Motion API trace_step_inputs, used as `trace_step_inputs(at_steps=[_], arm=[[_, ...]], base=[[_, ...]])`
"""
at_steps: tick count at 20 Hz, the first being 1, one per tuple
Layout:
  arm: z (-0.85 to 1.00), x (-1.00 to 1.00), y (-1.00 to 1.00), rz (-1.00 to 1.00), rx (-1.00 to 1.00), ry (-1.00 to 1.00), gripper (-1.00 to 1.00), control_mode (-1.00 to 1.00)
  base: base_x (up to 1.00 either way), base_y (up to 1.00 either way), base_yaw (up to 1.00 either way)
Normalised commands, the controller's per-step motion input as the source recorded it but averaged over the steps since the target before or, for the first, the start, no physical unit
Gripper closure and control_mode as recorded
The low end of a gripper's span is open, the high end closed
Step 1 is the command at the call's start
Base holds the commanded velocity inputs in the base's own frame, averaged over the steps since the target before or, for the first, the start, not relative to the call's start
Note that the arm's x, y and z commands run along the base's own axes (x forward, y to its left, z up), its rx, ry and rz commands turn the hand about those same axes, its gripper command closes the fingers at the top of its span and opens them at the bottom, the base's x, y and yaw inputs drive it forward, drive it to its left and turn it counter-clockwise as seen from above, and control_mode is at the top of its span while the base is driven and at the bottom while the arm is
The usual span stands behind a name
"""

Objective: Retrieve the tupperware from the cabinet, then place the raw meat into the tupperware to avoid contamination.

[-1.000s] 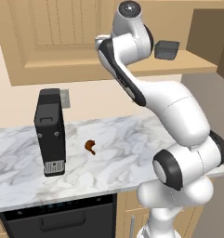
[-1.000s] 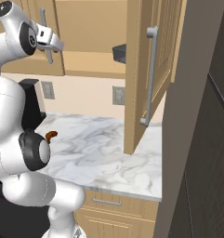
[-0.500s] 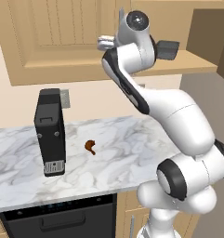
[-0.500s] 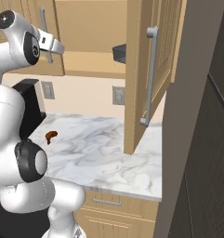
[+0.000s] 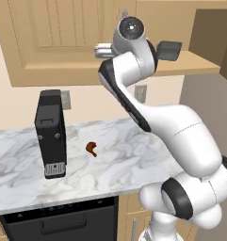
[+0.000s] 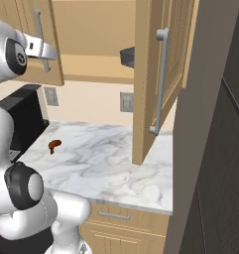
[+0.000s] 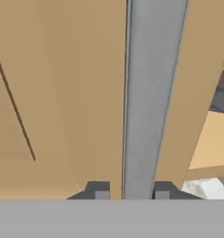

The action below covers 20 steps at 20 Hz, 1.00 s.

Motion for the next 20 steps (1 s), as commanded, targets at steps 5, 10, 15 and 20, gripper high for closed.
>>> trace_step_inputs(at_steps=[5,10,15,20], arm=[[0.00,-0.95,0.69,-0.01,-0.12,0.02,1.00,-1.00],[0.00,-0.97,0.76,0.00,-0.09,0.05,1.00,-1.00],[0.06,-0.91,0.75,0.00,-0.06,0.05,1.00,-1.00],[0.13,-0.81,0.75,0.00,-0.03,0.05,1.00,-1.00]], base=[[0.00,0.00,0.00],[0.00,0.00,0.00],[0.00,0.00,0.00],[0.00,0.00,0.00]])
